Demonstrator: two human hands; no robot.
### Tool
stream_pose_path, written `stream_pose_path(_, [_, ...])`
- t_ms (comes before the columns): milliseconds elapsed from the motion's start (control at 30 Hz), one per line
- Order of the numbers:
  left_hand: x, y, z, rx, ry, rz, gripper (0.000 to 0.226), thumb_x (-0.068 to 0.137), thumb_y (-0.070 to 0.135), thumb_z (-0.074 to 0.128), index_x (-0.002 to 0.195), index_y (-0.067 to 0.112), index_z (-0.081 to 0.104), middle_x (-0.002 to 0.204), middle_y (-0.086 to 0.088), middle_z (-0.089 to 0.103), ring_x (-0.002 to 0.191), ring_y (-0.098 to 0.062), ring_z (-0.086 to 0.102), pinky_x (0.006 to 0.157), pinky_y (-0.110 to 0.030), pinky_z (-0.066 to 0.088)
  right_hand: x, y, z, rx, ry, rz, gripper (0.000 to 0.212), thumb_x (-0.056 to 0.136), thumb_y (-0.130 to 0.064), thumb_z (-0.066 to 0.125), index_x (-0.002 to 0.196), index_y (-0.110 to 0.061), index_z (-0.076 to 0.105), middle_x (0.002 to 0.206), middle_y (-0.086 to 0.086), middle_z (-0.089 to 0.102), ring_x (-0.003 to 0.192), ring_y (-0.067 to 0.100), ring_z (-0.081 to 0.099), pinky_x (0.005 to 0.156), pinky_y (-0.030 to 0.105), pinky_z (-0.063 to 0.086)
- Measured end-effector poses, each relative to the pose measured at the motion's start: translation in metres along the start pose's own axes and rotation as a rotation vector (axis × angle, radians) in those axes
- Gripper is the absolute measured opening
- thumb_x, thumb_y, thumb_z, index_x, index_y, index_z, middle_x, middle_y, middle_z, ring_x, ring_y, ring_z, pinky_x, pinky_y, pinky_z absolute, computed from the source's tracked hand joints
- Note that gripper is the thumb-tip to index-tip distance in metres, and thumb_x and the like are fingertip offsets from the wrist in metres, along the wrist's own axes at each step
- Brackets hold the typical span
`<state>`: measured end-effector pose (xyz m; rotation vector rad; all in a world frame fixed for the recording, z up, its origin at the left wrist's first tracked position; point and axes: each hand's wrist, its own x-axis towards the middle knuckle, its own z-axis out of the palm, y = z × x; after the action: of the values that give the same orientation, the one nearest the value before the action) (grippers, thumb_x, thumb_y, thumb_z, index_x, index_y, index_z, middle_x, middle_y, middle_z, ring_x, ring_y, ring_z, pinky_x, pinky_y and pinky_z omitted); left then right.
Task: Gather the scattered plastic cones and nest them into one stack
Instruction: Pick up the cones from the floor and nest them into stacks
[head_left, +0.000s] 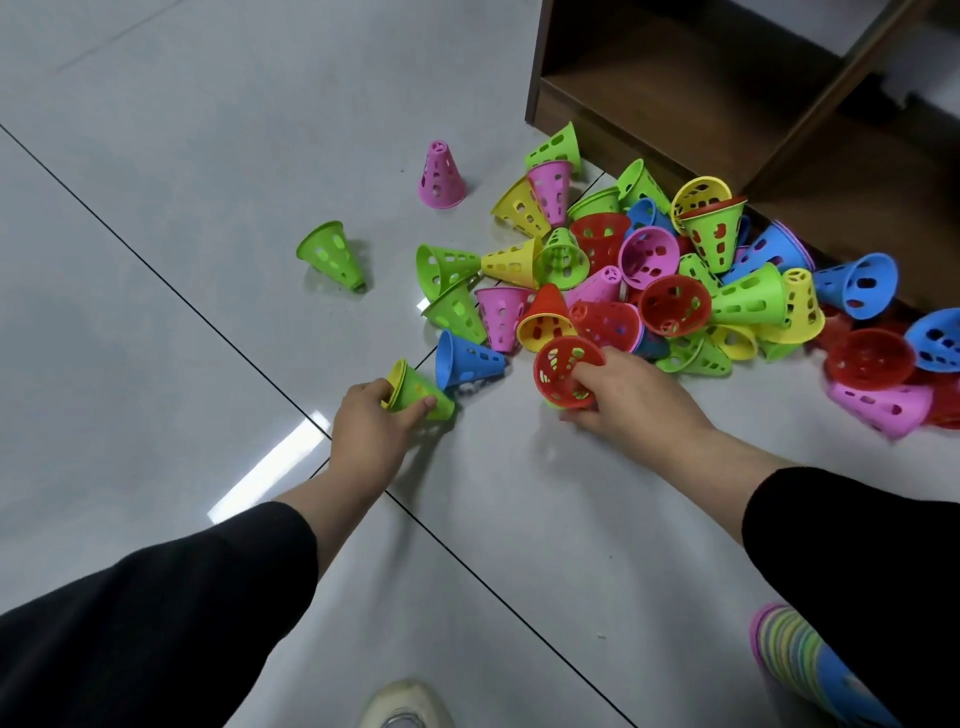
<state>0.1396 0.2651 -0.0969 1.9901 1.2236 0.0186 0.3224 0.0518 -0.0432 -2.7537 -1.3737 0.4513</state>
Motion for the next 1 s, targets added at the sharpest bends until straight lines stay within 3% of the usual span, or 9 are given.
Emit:
stream_pose_path(100, [-0.013, 0.005, -0.007, -0.100, 0.061, 0.204, 0.027, 0.082, 0.038, 0.077, 0.093, 0.014, 0.068, 0.115, 0.003, 0.056, 0.087, -0.001, 0.050, 0.071, -0.009, 0.037, -0.011, -0.005, 0.000, 0.462, 0.156, 0.161, 0.031, 0.078, -0.046, 0.079, 0.091, -0.020, 0.067, 0.096, -0.003, 0.058, 0.080, 0.013, 0.059, 0.069, 0.026, 0.044])
stream_pose_path(167, [-0.022, 0.010, -0.010, -0.126, 0.040, 0.377, 0.025, 0.081, 0.030, 0.079, 0.097, 0.013, 0.071, 0.126, 0.005, 0.052, 0.092, 0.002, 0.053, 0.082, -0.008, 0.041, -0.019, -0.005, 0.008, 0.633, 0.207, 0.251, 0.026, 0.077, -0.041, 0.082, 0.080, -0.020, 0.066, 0.093, -0.003, 0.057, 0.079, 0.012, 0.058, 0.070, 0.026, 0.046])
stream_pose_path(300, [-0.031, 0.018, 0.005, 0.149, -0.146, 0.612, 0.024, 0.073, 0.026, 0.082, 0.079, 0.012, 0.063, 0.137, -0.010, 0.051, 0.109, -0.024, 0.058, 0.093, -0.029, 0.046, -0.033, 0.002, 0.024, 0.513, 0.031, 0.334, 0.035, 0.075, -0.048, 0.080, 0.074, -0.019, 0.060, 0.101, 0.000, 0.053, 0.087, 0.018, 0.055, 0.075, 0.026, 0.041])
stream_pose_path(400, [-0.033, 0.023, 0.025, 0.334, -0.288, 0.626, 0.031, 0.071, 0.035, 0.079, 0.085, 0.010, 0.065, 0.132, -0.016, 0.055, 0.111, -0.038, 0.057, 0.090, -0.035, 0.049, -0.034, 0.001, 0.026, 0.488, 0.046, 0.299, 0.038, 0.075, -0.049, 0.079, 0.075, -0.016, 0.060, 0.113, 0.001, 0.052, 0.099, 0.020, 0.055, 0.085, 0.028, 0.044])
stream_pose_path(567, [-0.034, 0.036, 0.042, 0.314, -0.272, 0.564, 0.032, 0.085, 0.043, 0.071, 0.102, 0.018, 0.062, 0.131, -0.004, 0.050, 0.108, -0.025, 0.057, 0.081, -0.026, 0.042, -0.026, -0.007, 0.028, 0.328, 0.044, 0.262, 0.043, 0.077, -0.058, 0.072, 0.078, -0.016, 0.064, 0.129, 0.003, 0.049, 0.111, 0.025, 0.053, 0.097, 0.033, 0.046])
stream_pose_path(667, [-0.040, 0.045, 0.044, 0.226, -0.268, 0.508, 0.030, 0.083, 0.038, 0.072, 0.097, 0.019, 0.052, 0.110, 0.004, 0.046, 0.093, -0.023, 0.055, 0.071, -0.029, 0.037, -0.028, -0.012, 0.027, 0.277, 0.052, 0.235, 0.035, 0.080, -0.046, 0.067, 0.087, -0.012, 0.065, 0.122, 0.007, 0.047, 0.103, 0.027, 0.054, 0.092, 0.034, 0.049])
stream_pose_path(733, [-0.046, 0.052, 0.042, 0.082, -0.245, 0.471, 0.034, 0.080, 0.031, 0.076, 0.098, 0.020, 0.049, 0.105, 0.003, 0.046, 0.087, -0.021, 0.053, 0.068, -0.028, 0.037, -0.035, -0.010, 0.021, 0.401, 0.120, 0.239, 0.026, 0.077, -0.037, 0.070, 0.074, -0.013, 0.058, 0.112, 0.005, 0.049, 0.091, 0.025, 0.056, 0.083, 0.030, 0.048])
stream_pose_path(867, [-0.070, 0.088, 0.035, -0.155, -0.229, 0.428, 0.047, 0.077, 0.029, 0.082, 0.106, 0.025, 0.046, 0.094, 0.004, 0.057, 0.074, -0.007, 0.054, 0.060, -0.013, 0.041, -0.063, 0.009, -0.010, 0.752, 0.325, 0.297, 0.040, 0.072, -0.026, 0.083, 0.060, -0.010, 0.048, 0.086, -0.002, 0.049, 0.066, 0.007, 0.048, 0.062, 0.018, 0.036])
stream_pose_path(1000, [-0.100, 0.149, 0.033, -0.197, -0.244, 0.536, 0.056, 0.070, 0.041, 0.087, 0.106, 0.024, 0.048, 0.084, 0.006, 0.060, 0.070, -0.010, 0.052, 0.058, -0.021, 0.042, -0.117, 0.054, -0.081, 0.872, 0.407, 0.269, 0.038, 0.075, -0.022, 0.085, 0.059, -0.012, 0.052, 0.086, 0.003, 0.056, 0.073, 0.010, 0.057, 0.065, 0.014, 0.043])
